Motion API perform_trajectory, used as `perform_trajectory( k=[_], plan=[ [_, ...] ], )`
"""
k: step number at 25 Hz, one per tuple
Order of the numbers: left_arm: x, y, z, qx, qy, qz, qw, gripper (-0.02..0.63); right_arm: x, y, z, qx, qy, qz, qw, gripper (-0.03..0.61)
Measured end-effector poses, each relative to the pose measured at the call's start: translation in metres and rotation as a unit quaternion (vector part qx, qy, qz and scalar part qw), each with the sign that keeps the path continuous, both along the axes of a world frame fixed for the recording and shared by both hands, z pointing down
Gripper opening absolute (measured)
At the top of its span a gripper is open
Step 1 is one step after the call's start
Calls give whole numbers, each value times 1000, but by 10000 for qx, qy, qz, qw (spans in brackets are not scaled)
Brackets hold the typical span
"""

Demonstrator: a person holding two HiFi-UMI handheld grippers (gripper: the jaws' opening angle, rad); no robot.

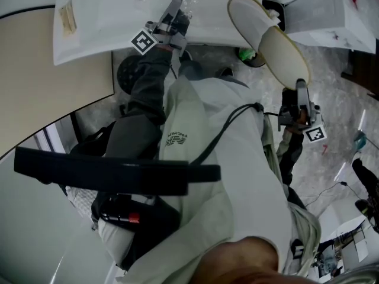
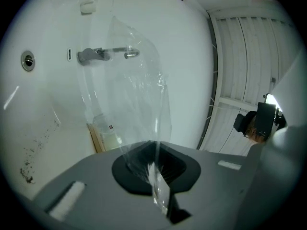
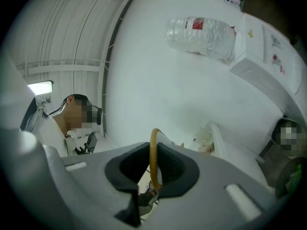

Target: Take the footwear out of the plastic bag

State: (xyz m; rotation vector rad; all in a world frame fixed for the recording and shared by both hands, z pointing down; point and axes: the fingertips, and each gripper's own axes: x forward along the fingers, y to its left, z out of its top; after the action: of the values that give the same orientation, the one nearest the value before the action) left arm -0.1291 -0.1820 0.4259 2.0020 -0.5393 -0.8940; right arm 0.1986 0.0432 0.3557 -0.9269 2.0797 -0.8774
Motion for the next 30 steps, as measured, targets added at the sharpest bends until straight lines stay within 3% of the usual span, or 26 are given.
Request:
perform_trajectory(
  k=[3, 7, 12, 16, 20, 24, 26, 30],
  plan=[
    [5, -1, 8, -86, -187, 192, 9996, 0, 17, 1, -7, 182, 36, 249, 9995, 46],
    [24, 8, 22, -300, -479, 875, 9946, 0, 22, -4, -23, 533, -73, 373, 9979, 46],
    [70, 23, 56, -1012, -661, 1945, 9734, 0, -11, -32, -24, 718, -491, 142, 9961, 46],
    [99, 22, 68, -1544, -499, 2272, 9603, 0, -43, -62, -4, 591, -1063, 41, 9926, 46],
    [127, 23, 81, -2140, -601, 2528, 9416, 0, -57, -86, 26, 361, -1574, 303, 9864, 46],
    [139, 18, 83, -2647, -410, 2564, 9287, 213, -62, -107, 57, 35, -2009, 656, 9774, 46],
    [140, 13, 88, -2739, -471, 2490, 9278, 240, -61, -116, 68, -85, -2150, 762, 9736, 47],
    [131, 8, 95, -2814, -811, 2217, 9301, 371, -57, -125, 78, -228, -2313, 889, 9685, 46]
  ],
)
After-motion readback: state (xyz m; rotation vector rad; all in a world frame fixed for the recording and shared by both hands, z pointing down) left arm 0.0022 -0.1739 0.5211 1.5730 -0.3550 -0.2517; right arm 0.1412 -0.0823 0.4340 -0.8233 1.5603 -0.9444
